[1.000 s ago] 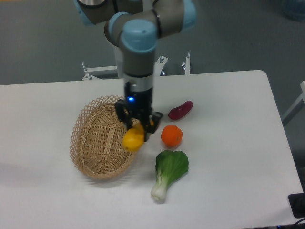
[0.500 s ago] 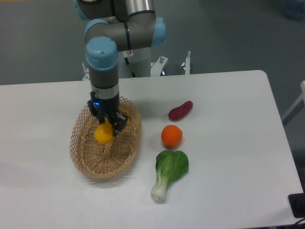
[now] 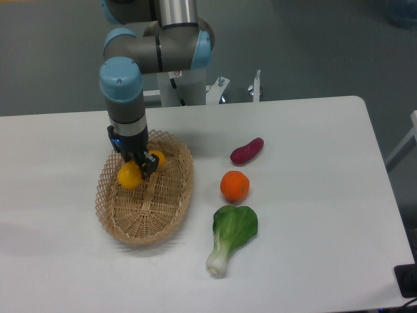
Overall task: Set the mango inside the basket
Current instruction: 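Open the gripper to release the mango into the basket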
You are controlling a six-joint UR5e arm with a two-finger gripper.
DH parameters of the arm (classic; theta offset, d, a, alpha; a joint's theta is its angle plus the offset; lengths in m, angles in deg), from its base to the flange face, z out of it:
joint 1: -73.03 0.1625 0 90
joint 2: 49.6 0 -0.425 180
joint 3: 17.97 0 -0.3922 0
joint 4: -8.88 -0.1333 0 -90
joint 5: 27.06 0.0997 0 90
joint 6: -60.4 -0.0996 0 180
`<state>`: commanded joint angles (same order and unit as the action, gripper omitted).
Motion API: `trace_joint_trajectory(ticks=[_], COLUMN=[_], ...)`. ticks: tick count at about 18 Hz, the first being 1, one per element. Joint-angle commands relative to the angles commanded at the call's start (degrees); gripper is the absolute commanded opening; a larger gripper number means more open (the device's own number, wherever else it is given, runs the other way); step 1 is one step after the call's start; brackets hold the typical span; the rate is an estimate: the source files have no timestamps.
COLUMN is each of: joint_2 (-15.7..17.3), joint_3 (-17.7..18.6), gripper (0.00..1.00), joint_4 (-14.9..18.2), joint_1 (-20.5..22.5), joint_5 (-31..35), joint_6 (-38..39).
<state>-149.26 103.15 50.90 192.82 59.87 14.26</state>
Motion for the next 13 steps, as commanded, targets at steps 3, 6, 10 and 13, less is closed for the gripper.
trace_joint_trajectory(ticks=[3, 6, 10, 13], joint_2=[0.0, 0.1, 0.5, 0.6], joint_3=[0.0, -0.4, -1.0, -3.0], gripper=[0.60, 0.89, 1.00, 1.00], joint_4=[0.0, -0.1, -0.1, 0.2], joint_1=[0.0, 0.0, 0.1, 0.6], joint_5=[0.0, 0.0, 0.0, 0.1], joint_6=[0.1, 0.0, 0.3, 1.5])
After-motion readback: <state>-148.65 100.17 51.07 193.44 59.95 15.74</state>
